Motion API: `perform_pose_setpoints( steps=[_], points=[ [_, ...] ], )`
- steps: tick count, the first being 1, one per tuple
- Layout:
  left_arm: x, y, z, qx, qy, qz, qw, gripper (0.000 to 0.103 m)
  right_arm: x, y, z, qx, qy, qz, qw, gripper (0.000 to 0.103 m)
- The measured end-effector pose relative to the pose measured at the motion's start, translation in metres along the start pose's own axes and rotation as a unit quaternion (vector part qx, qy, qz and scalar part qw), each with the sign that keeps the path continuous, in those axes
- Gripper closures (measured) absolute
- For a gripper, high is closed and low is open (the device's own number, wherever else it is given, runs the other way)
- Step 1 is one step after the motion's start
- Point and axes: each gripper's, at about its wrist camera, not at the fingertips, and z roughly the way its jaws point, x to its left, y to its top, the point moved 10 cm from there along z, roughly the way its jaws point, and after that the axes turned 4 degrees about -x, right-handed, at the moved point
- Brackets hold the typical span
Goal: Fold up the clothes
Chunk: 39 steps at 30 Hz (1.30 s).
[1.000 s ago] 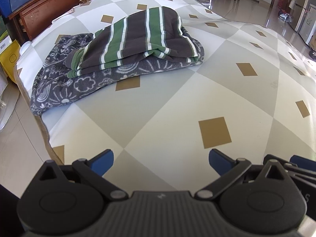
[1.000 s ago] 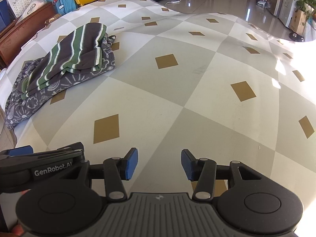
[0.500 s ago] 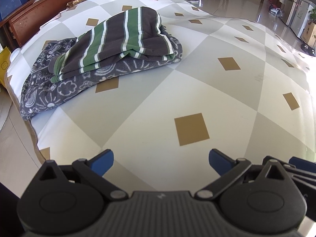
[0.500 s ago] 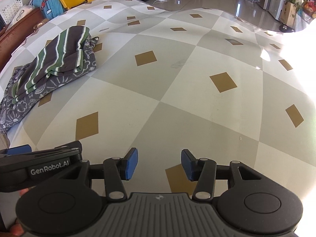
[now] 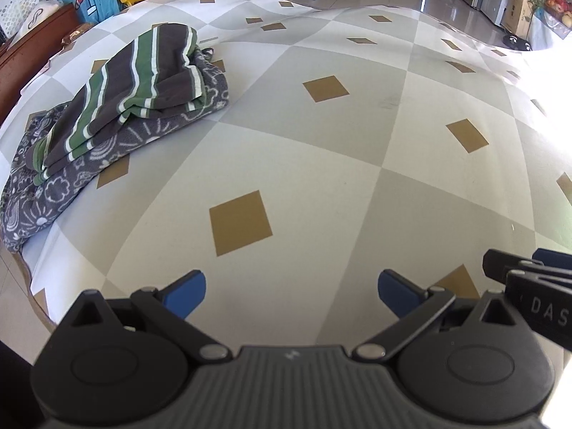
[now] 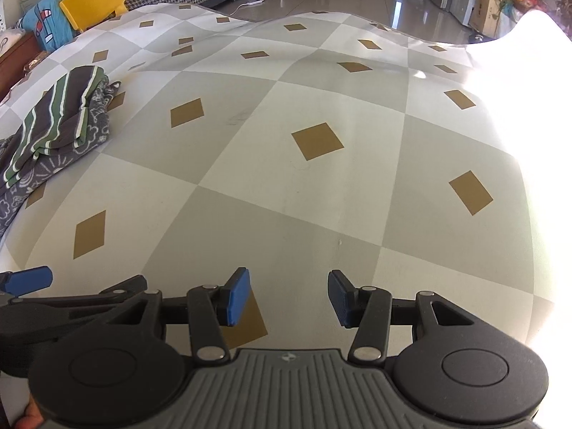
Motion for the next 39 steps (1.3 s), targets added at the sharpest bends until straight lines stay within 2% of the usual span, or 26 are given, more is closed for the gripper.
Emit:
perform_pose_setpoints(
  steps=[4,9,18,26,34,39],
  points=[
    [-0.022,0.000,0.000,0.002,-0.009,0.018,0.9998,0.000,-0.020,-0.002,-0.001,0.006,-0.004,0.011,1.000,0.055],
    [-0.050,0.000,0.000,0.009,-0.025,0.041,0.9988,0.000,-0.042,-0.004,-0.004,0.010,-0.010,-0.018,1.000,0.055],
    [-0.088,0.023,0.006,0.008,-0.034,0.083,0.9960,0.000,-0.087,0.008,0.012,0.007,0.005,-0.043,0.999,0.055],
    [-0.109,0.051,0.028,0.018,-0.045,0.109,0.9929,0.000,-0.121,0.031,0.045,-0.025,0.008,-0.029,0.999,0.054],
    [-0.127,0.078,0.049,0.005,-0.041,0.133,0.9902,0.000,-0.129,0.065,0.069,-0.074,0.018,-0.060,0.995,0.052],
    [-0.132,0.084,0.060,0.008,-0.050,0.114,0.9921,0.000,-0.138,0.083,0.084,-0.107,0.024,-0.066,0.992,0.049]
  ],
)
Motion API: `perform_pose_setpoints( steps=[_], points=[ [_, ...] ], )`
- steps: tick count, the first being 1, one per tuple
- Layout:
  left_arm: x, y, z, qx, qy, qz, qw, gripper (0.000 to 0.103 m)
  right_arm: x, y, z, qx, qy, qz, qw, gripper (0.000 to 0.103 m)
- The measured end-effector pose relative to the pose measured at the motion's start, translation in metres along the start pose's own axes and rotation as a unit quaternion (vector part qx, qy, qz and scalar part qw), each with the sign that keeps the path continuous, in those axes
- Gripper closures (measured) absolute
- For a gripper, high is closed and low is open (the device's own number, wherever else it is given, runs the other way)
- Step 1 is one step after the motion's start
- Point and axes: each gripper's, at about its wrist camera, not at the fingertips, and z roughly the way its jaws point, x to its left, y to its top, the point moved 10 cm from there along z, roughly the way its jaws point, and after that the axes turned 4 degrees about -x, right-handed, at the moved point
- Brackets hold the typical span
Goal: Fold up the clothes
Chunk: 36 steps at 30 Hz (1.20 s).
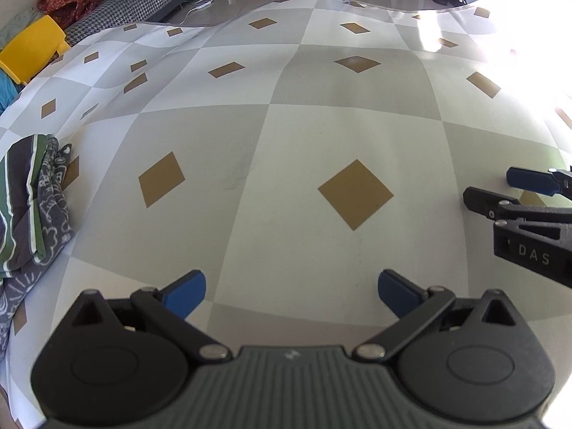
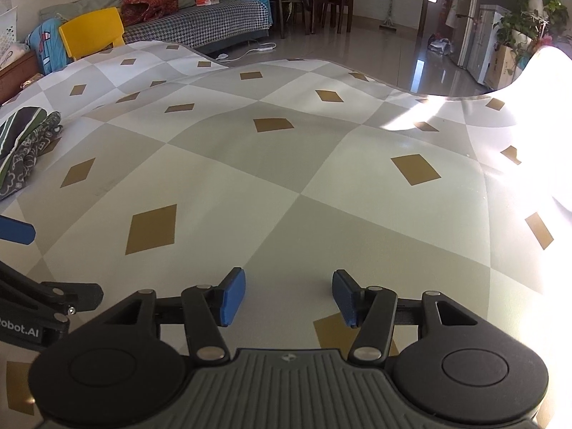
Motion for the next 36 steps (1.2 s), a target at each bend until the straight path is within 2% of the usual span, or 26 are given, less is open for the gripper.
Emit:
perform_pose_setpoints(
  steps=[12,16,27,36],
  points=[
    [-0.005,0.007,0.012,0.006,-0.014,-0.024,0.9996,0.000,-0.013,0.023,0.030,-0.084,-0.009,-0.001,0.996,0.045],
    [-0.006,0.007,0.013,0.008,-0.018,-0.030,0.9994,0.000,-0.014,0.029,0.037,-0.086,-0.007,0.002,0.996,0.044],
    [0.001,0.006,0.015,0.012,-0.024,-0.048,0.9985,0.000,-0.016,0.034,0.046,-0.084,-0.003,0.001,0.996,0.029],
    [0.004,0.003,0.014,0.013,-0.026,-0.055,0.9981,0.000,-0.017,0.033,0.046,-0.081,-0.005,0.000,0.997,0.023]
  ],
)
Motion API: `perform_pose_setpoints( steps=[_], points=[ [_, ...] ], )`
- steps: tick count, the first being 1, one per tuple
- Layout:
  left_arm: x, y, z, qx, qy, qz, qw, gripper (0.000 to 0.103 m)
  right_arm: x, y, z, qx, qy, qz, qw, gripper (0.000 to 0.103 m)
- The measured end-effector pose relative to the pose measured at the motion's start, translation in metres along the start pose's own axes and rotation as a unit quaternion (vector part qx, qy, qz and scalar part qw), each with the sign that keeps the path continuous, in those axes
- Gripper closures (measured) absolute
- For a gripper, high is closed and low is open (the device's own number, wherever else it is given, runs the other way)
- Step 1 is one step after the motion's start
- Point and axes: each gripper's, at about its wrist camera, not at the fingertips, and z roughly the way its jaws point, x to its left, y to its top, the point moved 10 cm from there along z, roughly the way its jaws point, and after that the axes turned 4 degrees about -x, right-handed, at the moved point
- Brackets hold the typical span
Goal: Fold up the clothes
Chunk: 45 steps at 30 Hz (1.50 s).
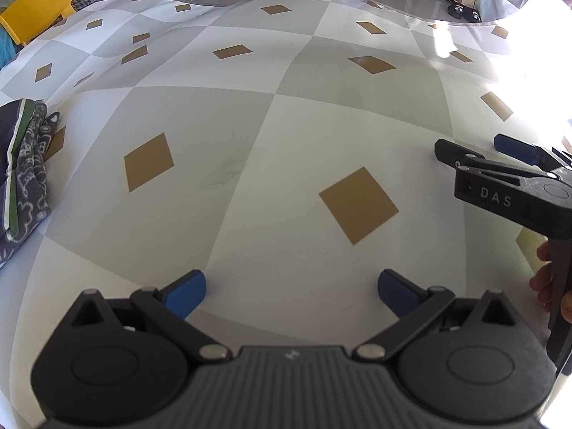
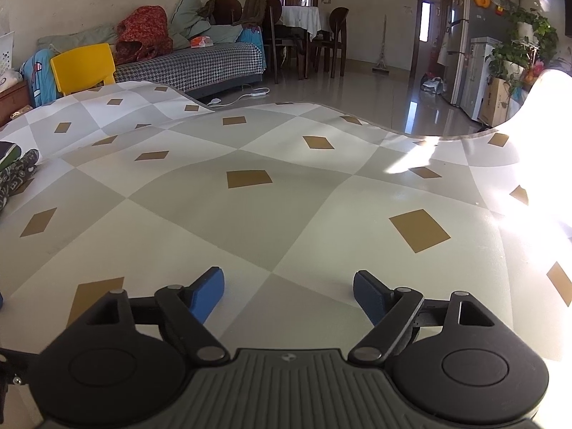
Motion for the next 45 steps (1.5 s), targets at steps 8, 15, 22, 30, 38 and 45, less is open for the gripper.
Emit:
perform_pose_setpoints(
  steps=[8,15,22,30,38,45],
  points=[
    [0.004,-0.004,-0.003,0.000,0.001,0.006,1.0000,0.000,0.000,-0.001,0.001,0.001,0.000,0.000,1.000,0.020],
    [0.007,-0.006,-0.004,-0.004,0.002,0.008,1.0000,0.000,0.000,-0.001,0.002,0.002,0.000,0.000,1.000,0.019],
    [0.010,-0.006,-0.006,-0.012,0.008,0.015,0.9998,0.000,0.000,-0.001,0.001,0.002,-0.001,0.000,1.000,0.019],
    [0.017,-0.010,-0.012,-0.031,0.028,0.036,0.9985,0.000,0.001,-0.001,0.001,0.001,-0.001,0.000,1.000,0.019],
    [0.031,-0.020,-0.027,-0.051,0.051,0.050,0.9961,0.000,0.001,-0.001,0.001,0.001,-0.001,0.000,1.000,0.019],
    [0.043,-0.031,-0.047,-0.062,0.061,0.047,0.9951,0.000,0.001,-0.001,0.001,0.001,-0.001,0.000,1.000,0.018]
  ],
)
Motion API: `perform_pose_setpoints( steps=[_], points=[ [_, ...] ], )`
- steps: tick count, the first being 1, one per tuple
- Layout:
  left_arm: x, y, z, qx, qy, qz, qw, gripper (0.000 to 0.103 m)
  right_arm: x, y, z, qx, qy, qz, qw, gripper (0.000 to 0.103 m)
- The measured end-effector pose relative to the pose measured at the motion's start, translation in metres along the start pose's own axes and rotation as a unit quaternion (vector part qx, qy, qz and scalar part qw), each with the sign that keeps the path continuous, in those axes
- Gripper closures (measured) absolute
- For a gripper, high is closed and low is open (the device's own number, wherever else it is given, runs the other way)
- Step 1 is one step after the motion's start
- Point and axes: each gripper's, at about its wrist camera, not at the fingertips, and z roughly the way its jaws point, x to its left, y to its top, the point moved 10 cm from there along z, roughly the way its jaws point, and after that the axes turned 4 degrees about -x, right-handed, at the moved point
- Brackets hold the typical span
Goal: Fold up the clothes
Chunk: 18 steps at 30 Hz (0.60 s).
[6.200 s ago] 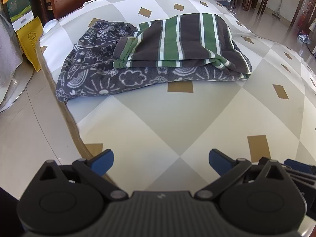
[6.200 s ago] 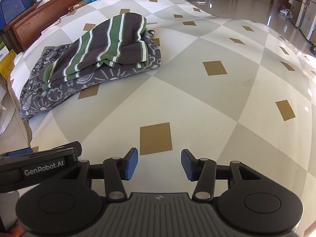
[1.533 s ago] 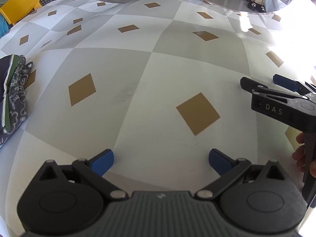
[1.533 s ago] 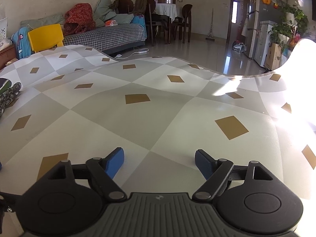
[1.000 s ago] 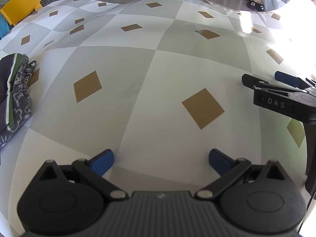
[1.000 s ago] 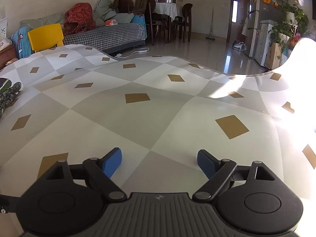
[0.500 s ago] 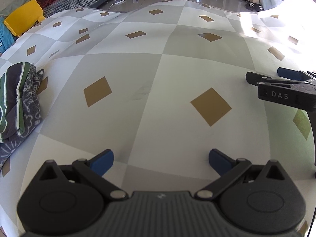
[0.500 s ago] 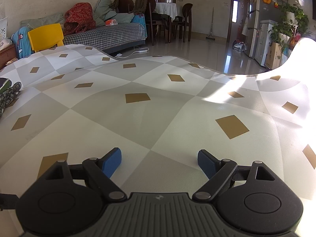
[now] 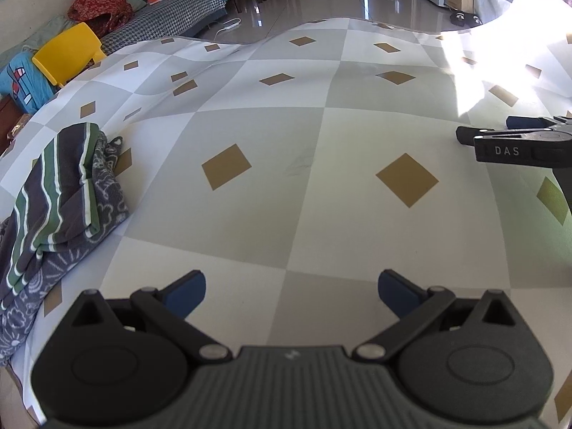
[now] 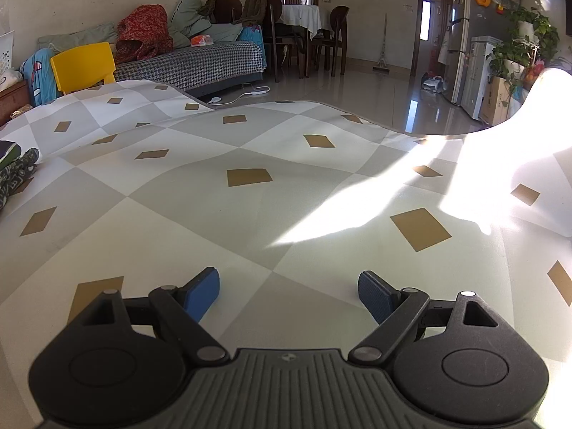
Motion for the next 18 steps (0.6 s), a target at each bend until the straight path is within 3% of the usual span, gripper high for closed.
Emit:
perform_pose_setpoints(
  steps=[8,18],
  points=[
    [0.008,-0.019,-0.001,0.032,-0.003,-0.032,0.9990,0.000,0.000,0.000,0.000,0.000,0.000,0.000,1.000,0.018],
    [0.016,-0.010,-0.003,0.029,0.015,-0.012,0.9994,0.000,0.000,0.000,0.000,0.000,0.000,0.000,1.000,0.018]
  ],
)
